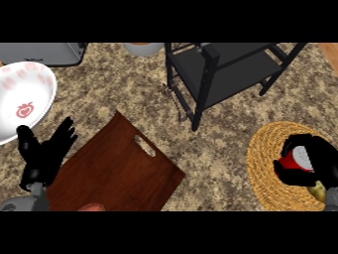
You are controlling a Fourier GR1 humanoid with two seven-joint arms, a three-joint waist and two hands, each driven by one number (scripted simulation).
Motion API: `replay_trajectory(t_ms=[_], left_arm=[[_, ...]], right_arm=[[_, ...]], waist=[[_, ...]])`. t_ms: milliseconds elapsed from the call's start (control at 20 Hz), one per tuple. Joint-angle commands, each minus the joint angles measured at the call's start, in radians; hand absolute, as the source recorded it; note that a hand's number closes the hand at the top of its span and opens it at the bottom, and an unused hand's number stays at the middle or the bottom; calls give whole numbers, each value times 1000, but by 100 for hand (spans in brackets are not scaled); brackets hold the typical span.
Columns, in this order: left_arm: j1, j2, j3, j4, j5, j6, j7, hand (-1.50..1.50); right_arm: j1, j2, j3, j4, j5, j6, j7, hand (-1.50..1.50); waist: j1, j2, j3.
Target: Pick the can from the placemat and place it in the tiered shelf
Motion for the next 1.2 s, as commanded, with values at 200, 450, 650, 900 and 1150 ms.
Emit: replay_trajectory(t_ms=[200,450,650,900,1150], left_arm=[[-18,-10,-27,25,-5,-19,22,0],[67,2,2,-2,-1,-16,-17,0],[3,-5,-3,-36,-15,29,63,0],[49,8,7,-25,7,-37,-5,0],[-18,13,12,-2,7,-27,50,0]], right_arm=[[-108,67,386,-137,-47,214,-272,150],[-90,39,323,-477,-114,255,-207,150],[-180,88,208,-682,-219,331,27,150],[-410,58,-28,-670,-418,432,237,150],[-738,58,-84,-538,-513,393,463,150]], waist=[[38,6,1],[-4,-2,1],[-9,-2,1],[9,4,1],[14,4,-1]])
